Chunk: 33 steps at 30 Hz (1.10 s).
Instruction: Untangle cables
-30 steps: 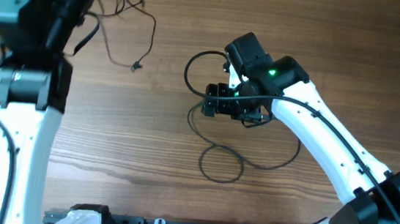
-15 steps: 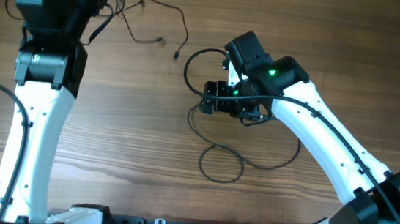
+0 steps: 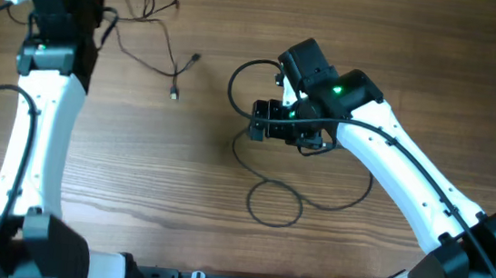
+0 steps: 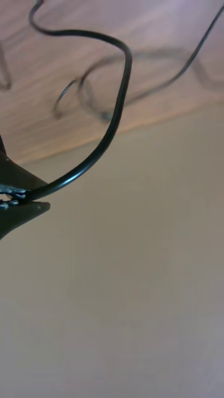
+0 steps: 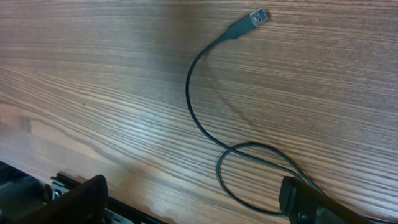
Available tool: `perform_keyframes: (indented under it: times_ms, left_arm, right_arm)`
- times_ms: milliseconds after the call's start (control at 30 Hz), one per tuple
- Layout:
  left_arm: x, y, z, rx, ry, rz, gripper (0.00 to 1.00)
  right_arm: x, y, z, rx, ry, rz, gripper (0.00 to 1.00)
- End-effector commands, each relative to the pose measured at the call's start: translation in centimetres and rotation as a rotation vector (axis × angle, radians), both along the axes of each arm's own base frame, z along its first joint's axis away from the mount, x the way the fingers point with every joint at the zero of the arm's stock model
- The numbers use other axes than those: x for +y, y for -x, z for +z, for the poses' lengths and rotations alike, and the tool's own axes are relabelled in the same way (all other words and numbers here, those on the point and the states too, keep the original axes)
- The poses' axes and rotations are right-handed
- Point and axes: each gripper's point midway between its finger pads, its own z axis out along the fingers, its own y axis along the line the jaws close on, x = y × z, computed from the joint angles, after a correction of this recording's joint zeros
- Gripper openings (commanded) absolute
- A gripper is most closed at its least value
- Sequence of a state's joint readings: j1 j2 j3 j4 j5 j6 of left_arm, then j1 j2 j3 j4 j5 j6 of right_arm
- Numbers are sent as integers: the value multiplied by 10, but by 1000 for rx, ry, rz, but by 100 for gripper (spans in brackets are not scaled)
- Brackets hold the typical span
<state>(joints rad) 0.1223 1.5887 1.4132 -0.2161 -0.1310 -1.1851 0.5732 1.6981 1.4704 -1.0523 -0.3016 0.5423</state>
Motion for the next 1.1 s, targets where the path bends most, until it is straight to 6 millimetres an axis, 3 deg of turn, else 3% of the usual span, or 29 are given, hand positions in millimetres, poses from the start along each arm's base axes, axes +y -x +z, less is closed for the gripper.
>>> perform_keyframes:
  times_ms: [0,133,467,700,933,1067]
  left_arm:
    - [49,5,-22,63,-25,142,4]
    - [89,16,-48,156,-70,229,4]
    - [162,38,-95,340,-205,365,4]
    - [209,40,-124,410,-313,372,4]
    - [243,39,-118,391,-428,383,4]
    - [251,43,-121,399,-424,398,6]
  right_arm:
    - [0,-3,1,-15,8,-9,91]
    - [0,-4,2,-16,8,-10,91]
    - [3,-7,3,-29,-3,-12,95]
    - [2,-6,3,-19,-3,-31,95]
    - [3,-7,3,-18,-6,-42,95]
    - [4,-9,4,-24,-11,-42,95]
